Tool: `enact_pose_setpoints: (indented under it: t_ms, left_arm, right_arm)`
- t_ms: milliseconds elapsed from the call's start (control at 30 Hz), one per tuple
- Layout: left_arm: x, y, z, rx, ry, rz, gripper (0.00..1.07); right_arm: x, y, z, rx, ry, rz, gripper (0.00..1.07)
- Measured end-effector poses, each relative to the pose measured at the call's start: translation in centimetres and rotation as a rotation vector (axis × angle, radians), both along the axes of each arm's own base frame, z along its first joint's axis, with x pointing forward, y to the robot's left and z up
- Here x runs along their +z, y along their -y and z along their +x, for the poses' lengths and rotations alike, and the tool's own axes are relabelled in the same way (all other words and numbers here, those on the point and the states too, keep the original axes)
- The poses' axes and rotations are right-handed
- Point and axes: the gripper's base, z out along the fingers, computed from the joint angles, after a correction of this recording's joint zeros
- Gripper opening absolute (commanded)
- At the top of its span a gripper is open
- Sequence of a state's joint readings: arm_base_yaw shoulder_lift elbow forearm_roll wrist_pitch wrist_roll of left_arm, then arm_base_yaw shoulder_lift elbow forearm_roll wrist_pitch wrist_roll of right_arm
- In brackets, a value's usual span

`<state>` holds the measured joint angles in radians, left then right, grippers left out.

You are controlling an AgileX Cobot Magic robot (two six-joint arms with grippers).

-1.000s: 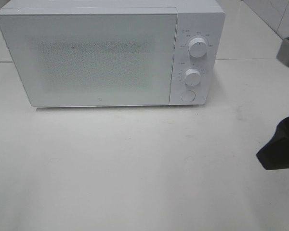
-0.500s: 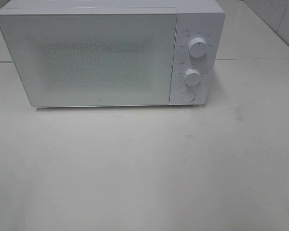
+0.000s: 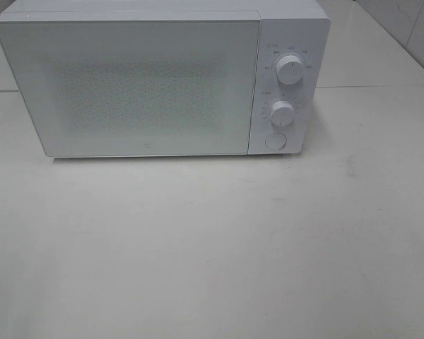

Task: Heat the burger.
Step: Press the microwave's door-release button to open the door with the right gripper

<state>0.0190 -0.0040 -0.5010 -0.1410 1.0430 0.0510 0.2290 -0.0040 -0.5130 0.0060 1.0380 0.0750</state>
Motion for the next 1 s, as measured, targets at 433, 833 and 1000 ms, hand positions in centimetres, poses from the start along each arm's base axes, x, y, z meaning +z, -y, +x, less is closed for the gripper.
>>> enact_pose_setpoints:
  t_ms: [433, 833, 1000]
  left_arm:
    - [0.00, 0.00, 0.00, 0.000, 0.000, 0.000, 0.95]
    - [0.00, 0.00, 0.00, 0.000, 0.000, 0.000, 0.95]
    - [0.00, 0.00, 0.00, 0.000, 0.000, 0.000, 0.95]
  right_arm:
    - [-0.18, 0.00, 0.09, -0.039, -0.005, -0.006, 0.75]
    - [-0.18, 0.00, 0.09, -0.039, -0.005, -0.006, 0.75]
    - [0.12, -0.05, 0.06, -0.036, 0.010, 0.002, 0.75]
